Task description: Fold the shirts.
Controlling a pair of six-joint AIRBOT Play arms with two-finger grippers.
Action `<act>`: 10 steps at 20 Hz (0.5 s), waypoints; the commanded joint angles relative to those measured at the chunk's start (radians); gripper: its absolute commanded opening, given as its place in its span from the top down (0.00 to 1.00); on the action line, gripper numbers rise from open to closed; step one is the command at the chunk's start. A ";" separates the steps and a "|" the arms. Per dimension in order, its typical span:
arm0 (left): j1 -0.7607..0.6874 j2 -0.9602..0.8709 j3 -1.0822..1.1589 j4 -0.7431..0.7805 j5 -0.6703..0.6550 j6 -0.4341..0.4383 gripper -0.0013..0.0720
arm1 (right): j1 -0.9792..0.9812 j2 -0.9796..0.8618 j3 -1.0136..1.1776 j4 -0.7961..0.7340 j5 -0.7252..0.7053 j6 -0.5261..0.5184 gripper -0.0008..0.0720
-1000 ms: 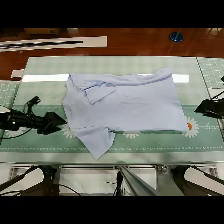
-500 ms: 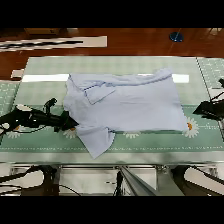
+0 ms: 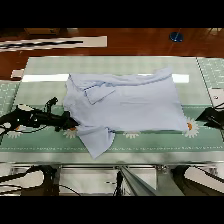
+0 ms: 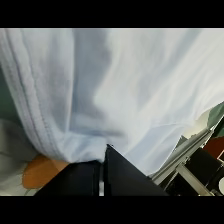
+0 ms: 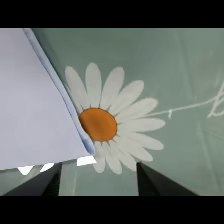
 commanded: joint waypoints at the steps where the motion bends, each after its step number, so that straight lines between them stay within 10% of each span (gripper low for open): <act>1: 0.000 0.001 0.001 -0.011 -0.041 0.024 0.95 | -0.130 0.001 -0.093 0.140 -0.011 -0.040 0.25; 10: 0.000 0.001 0.001 -0.012 -0.041 0.039 0.95 | 0.005 -0.106 -0.177 0.291 -0.153 -0.069 0.23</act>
